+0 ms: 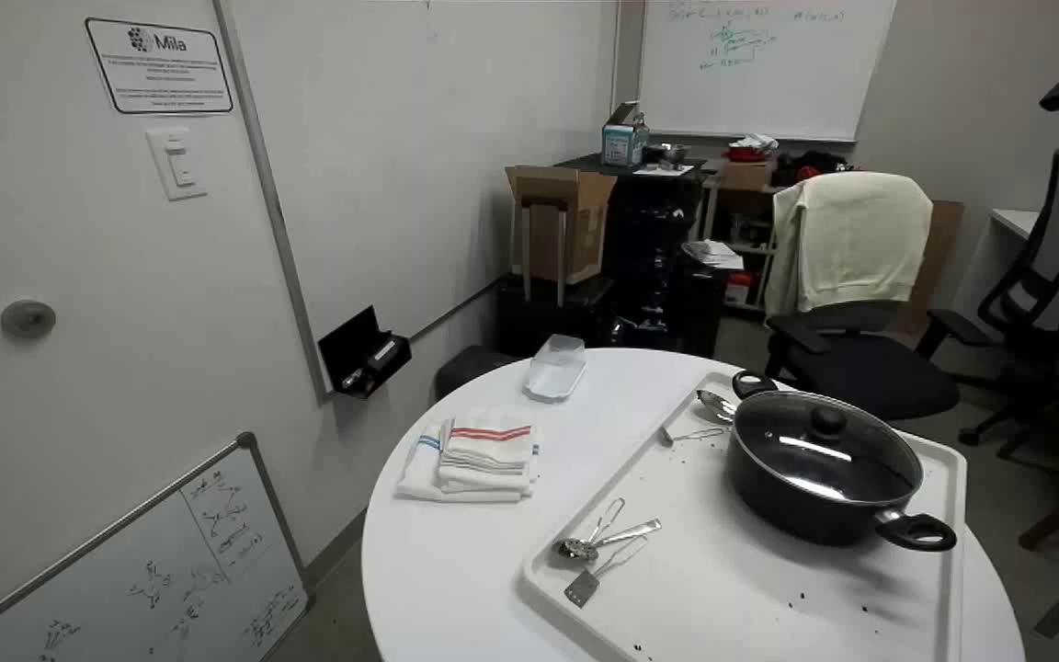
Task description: Take the lid off of the pot
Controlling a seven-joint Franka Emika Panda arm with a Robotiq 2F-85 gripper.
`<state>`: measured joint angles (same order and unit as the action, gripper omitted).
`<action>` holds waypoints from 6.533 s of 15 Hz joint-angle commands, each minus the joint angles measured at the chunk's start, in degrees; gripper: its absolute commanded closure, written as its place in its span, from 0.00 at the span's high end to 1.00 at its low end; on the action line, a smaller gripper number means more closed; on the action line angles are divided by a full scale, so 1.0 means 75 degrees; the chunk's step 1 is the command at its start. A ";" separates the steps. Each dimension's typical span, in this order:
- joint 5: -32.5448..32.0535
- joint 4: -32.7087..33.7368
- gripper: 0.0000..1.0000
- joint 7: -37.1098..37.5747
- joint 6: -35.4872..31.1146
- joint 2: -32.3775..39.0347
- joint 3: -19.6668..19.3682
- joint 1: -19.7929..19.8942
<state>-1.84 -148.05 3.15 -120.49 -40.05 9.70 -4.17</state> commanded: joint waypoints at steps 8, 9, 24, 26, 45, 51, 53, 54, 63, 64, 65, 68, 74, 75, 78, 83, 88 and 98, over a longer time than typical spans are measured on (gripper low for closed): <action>-0.0046 0.0051 1.00 -0.0042 0.0055 0.0099 -0.0143 -0.0113; -0.0052 0.0064 1.00 -0.0063 0.0042 0.0164 -0.0173 -0.0095; -0.0097 0.0491 1.00 -0.0990 -0.1219 0.3173 -0.1520 0.0638; -0.0038 0.0602 1.00 -0.1109 -0.1557 0.3761 -0.1633 0.0708; 0.0166 0.2454 1.00 -0.1207 -0.4180 0.8693 -0.1728 0.1392; 0.0127 0.2951 1.00 -0.1115 -0.4469 0.9508 -0.1689 0.1420; 0.0092 0.3046 1.00 -0.1074 -0.4538 0.9686 -0.1700 0.1391; 0.0082 0.3076 1.00 -0.1076 -0.4571 0.9757 -0.1695 0.1386; 0.0017 0.3054 0.69 -0.1063 -0.4775 0.9889 -0.1683 0.1335; 0.0015 0.3050 0.60 -0.1059 -0.4776 0.9888 -0.1689 0.1335; 0.0013 0.3046 0.54 -0.1055 -0.4774 0.9886 -0.1692 0.1333; 0.0004 0.3031 0.31 -0.1047 -0.4774 0.9853 -0.1706 0.1329; -0.0059 0.2866 0.25 -0.1106 -0.4653 0.9566 -0.1740 0.1325; -0.0067 0.2791 0.25 -0.1150 -0.4653 0.9462 -0.1725 0.1340; -0.0084 0.2577 0.25 -0.1217 -0.4561 0.9123 -0.1689 0.1350; -0.0092 0.2136 0.25 -0.1366 -0.4439 0.8372 -0.1575 0.1292; -0.0221 0.1893 0.25 -0.1413 -0.4083 0.7872 -0.1367 0.0978; -0.1397 0.1890 0.25 -0.0874 -0.3885 0.7960 -0.0945 -0.0544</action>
<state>-8.59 -133.54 -5.75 -150.02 20.62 2.41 -5.03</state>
